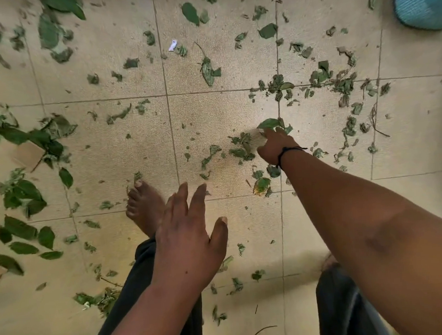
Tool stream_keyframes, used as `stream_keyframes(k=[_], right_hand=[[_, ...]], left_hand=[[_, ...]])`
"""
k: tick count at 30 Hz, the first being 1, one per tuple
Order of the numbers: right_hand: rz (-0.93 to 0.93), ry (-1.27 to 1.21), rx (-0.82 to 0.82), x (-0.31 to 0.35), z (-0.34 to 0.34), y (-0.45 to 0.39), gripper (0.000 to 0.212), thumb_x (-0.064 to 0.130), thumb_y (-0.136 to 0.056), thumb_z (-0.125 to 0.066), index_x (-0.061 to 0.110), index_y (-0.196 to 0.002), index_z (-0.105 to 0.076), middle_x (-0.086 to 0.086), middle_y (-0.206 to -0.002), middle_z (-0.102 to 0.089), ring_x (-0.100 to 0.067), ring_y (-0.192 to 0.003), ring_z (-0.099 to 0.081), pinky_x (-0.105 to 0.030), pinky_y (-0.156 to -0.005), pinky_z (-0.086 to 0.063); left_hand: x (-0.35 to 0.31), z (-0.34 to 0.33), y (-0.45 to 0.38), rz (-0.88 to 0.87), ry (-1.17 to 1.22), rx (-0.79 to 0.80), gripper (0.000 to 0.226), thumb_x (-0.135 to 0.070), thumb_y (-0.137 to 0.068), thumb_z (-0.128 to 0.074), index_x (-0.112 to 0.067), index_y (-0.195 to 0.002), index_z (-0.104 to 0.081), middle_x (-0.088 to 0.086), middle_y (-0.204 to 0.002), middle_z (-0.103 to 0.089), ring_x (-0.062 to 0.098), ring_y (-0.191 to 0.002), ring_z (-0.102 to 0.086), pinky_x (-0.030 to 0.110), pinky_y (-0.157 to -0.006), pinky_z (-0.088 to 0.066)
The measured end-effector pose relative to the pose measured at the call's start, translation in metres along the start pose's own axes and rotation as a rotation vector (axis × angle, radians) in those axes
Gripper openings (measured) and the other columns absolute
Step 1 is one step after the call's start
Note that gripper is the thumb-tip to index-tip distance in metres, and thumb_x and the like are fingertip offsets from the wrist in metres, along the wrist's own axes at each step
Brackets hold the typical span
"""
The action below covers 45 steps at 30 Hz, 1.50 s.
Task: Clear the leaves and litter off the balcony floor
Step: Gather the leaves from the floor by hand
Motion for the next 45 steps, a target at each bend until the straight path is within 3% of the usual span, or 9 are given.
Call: stream_keyframes(k=[6, 11, 15, 18, 24, 34, 39, 42, 45], right_hand=[[-0.010, 0.001, 0.015, 0.013, -0.007, -0.018, 0.079, 0.047, -0.094, -0.055, 0.024, -0.156, -0.011, -0.006, -0.164, -0.002, -0.041, -0.148, -0.006, -0.055, -0.116, -0.023], [0.149, -0.041, 0.042, 0.032, -0.019, -0.021, 0.073, 0.041, -0.090, -0.061, 0.023, -0.151, -0.024, -0.010, -0.160, -0.019, -0.035, -0.146, -0.019, -0.048, -0.116, -0.028], [0.226, -0.171, -0.248, 0.036, -0.008, -0.012, 0.048, 0.028, -0.089, -0.056, 0.025, -0.136, -0.046, -0.011, -0.134, -0.051, -0.033, -0.124, -0.045, -0.039, -0.096, -0.041], [0.133, -0.258, -0.389, 0.029, 0.003, -0.013, 0.036, 0.019, -0.093, -0.049, 0.018, -0.129, -0.051, -0.013, -0.127, -0.052, -0.034, -0.119, -0.047, -0.040, -0.092, -0.042], [0.108, -0.044, -0.425, 0.034, 0.013, -0.030, 0.037, 0.012, -0.092, -0.048, 0.013, -0.129, -0.048, -0.016, -0.127, -0.049, -0.037, -0.113, -0.048, -0.042, -0.088, -0.040], [0.102, 0.048, -0.423, 0.058, 0.010, -0.054, 0.031, 0.008, -0.095, -0.040, 0.006, -0.125, -0.040, -0.020, -0.120, -0.051, -0.039, -0.100, -0.057, -0.040, -0.071, -0.036], [0.079, 0.006, -0.271, 0.065, 0.003, -0.043, 0.027, 0.016, -0.094, -0.049, 0.011, -0.120, -0.051, -0.015, -0.117, -0.059, -0.035, -0.105, -0.057, -0.041, -0.085, -0.047], [0.139, -0.151, -0.212, 0.080, -0.002, -0.023, 0.015, 0.026, -0.092, -0.056, 0.020, -0.104, -0.063, -0.007, -0.110, -0.065, -0.029, -0.102, -0.059, -0.039, -0.087, -0.051], [0.238, -0.189, -0.163, 0.097, -0.009, 0.005, 0.016, 0.026, -0.090, -0.059, 0.024, -0.074, -0.057, -0.002, -0.088, -0.065, -0.026, -0.090, -0.061, -0.035, -0.078, -0.052]], left_hand=[[0.009, 0.001, 0.000, 0.041, -0.039, 0.039, 0.072, -0.064, -0.088, -0.023, -0.042, -0.154, -0.005, -0.010, -0.164, 0.010, 0.012, -0.150, 0.006, 0.039, -0.121, -0.006], [0.007, 0.003, -0.001, 0.044, -0.005, 0.041, 0.069, -0.064, -0.090, -0.025, -0.044, -0.154, -0.006, -0.013, -0.163, 0.011, 0.009, -0.149, 0.007, 0.038, -0.120, -0.005], [0.003, 0.001, 0.000, 0.036, -0.029, 0.070, 0.065, -0.062, -0.096, -0.029, -0.044, -0.154, -0.005, -0.015, -0.162, 0.014, 0.008, -0.148, 0.008, 0.038, -0.121, -0.004], [0.004, 0.002, -0.001, 0.042, -0.040, 0.075, 0.065, -0.057, -0.098, -0.035, -0.045, -0.153, -0.003, -0.015, -0.162, 0.015, 0.008, -0.148, 0.009, 0.037, -0.121, -0.004], [0.012, 0.004, -0.003, 0.038, -0.048, 0.081, 0.075, -0.066, -0.081, -0.021, -0.049, -0.151, -0.003, -0.017, -0.161, 0.013, 0.004, -0.147, 0.009, 0.036, -0.120, -0.005], [0.027, 0.022, -0.005, 0.054, -0.053, 0.101, 0.066, -0.070, -0.090, -0.025, -0.052, -0.150, -0.004, -0.023, -0.159, 0.017, -0.007, -0.140, 0.017, 0.034, -0.121, -0.002], [0.024, 0.023, 0.000, 0.062, -0.031, 0.138, 0.064, -0.061, -0.097, -0.034, -0.050, -0.151, -0.004, -0.023, -0.158, 0.017, 0.001, -0.146, 0.012, 0.035, -0.121, -0.002], [0.018, 0.021, 0.005, 0.066, -0.002, 0.136, 0.062, -0.060, -0.098, -0.034, -0.048, -0.152, -0.005, -0.021, -0.159, 0.017, 0.005, -0.148, 0.010, 0.036, -0.121, -0.003], [0.012, 0.014, 0.009, 0.061, 0.029, 0.118, 0.062, -0.059, -0.099, -0.033, -0.045, -0.152, -0.006, -0.017, -0.161, 0.015, 0.010, -0.149, 0.008, 0.039, -0.121, -0.005]])
Point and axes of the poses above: each hand's wrist, its own y-axis away from the middle knuckle, its own z-axis out of the back of the hand, x = y × z, the point moved 5 cm from there along -y, towards the middle knuckle
